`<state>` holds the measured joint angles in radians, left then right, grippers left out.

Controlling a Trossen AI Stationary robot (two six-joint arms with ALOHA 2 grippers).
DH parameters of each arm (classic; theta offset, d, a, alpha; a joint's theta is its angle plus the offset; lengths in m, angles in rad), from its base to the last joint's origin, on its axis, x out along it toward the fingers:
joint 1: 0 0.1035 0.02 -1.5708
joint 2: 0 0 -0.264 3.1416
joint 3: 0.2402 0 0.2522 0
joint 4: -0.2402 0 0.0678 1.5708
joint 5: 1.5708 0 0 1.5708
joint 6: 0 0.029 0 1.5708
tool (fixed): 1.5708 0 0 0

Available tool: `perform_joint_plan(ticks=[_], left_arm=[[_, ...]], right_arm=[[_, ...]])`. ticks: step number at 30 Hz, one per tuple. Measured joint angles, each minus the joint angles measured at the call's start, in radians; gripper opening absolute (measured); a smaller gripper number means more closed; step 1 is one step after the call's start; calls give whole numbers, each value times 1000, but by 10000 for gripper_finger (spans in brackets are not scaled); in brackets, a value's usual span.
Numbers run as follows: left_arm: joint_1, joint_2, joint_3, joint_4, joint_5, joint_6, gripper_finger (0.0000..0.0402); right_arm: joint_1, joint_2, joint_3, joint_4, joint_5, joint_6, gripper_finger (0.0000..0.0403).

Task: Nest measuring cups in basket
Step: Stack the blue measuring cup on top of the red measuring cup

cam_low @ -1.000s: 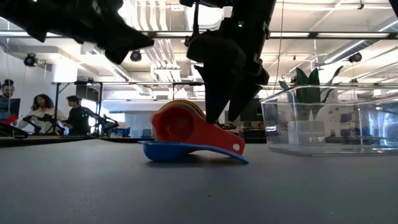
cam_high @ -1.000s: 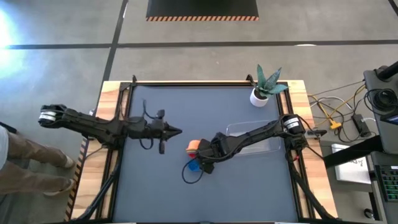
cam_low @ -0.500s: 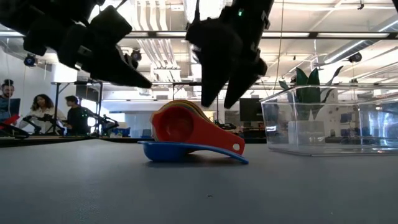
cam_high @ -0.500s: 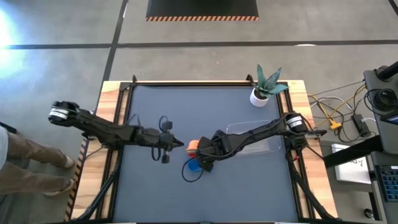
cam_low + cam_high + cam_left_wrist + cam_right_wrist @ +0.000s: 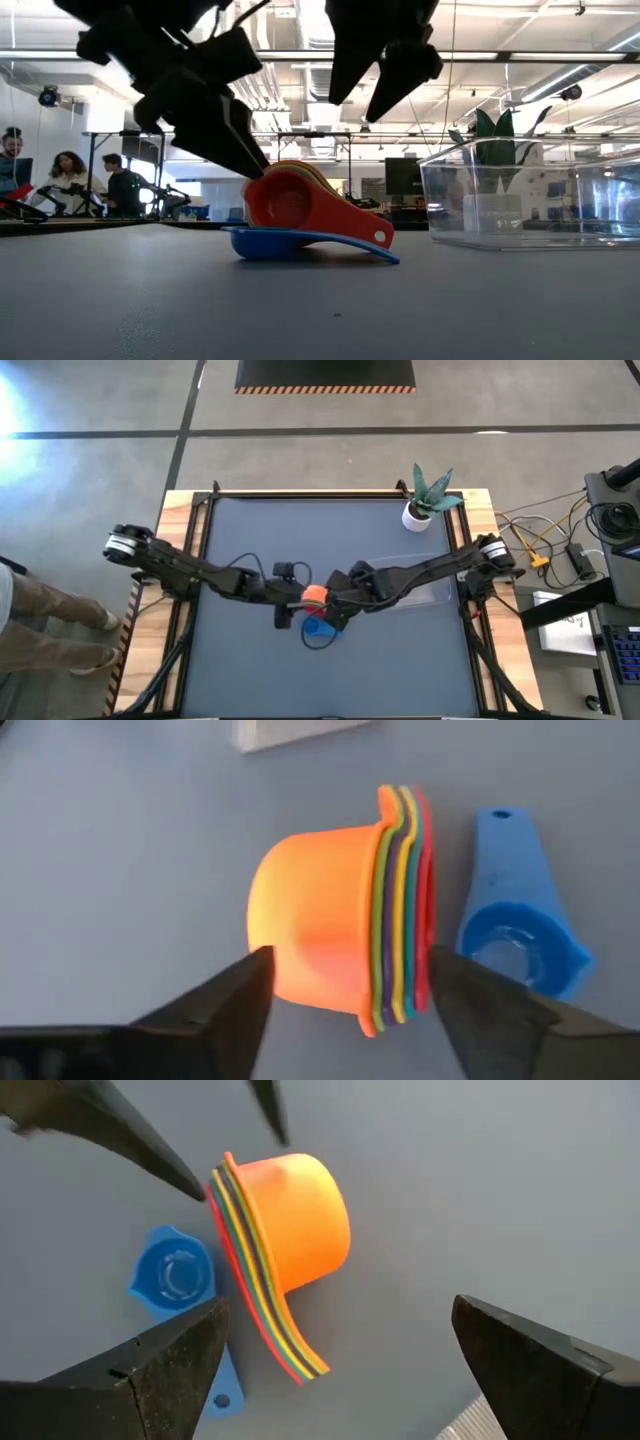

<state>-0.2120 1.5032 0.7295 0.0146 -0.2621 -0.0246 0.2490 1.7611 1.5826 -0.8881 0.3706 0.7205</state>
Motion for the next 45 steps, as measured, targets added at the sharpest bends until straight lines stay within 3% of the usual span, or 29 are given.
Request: perform_joint_plan(ticks=[4,7,17,26,35,39,45], left_arm=[[-11,45,44,-43,-4,-27,300],[-26,63,58,-43,3,-31,323],[-7,131,62,-37,-68,-124,309],[17,148,62,-10,-84,-196,239],[54,146,191,-184,-41,-269,72],[78,145,239,-252,-13,-249,72],[135,152,255,-285,143,-269,72]], right_arm=[[17,-15,0,-13,27,8,372],[25,-19,0,-30,44,15,372],[30,-19,0,-49,50,31,372],[30,-19,0,-50,51,31,372],[32,-19,0,-50,51,31,372],[40,-19,0,-51,51,32,372],[55,-19,0,-55,50,32,372]])
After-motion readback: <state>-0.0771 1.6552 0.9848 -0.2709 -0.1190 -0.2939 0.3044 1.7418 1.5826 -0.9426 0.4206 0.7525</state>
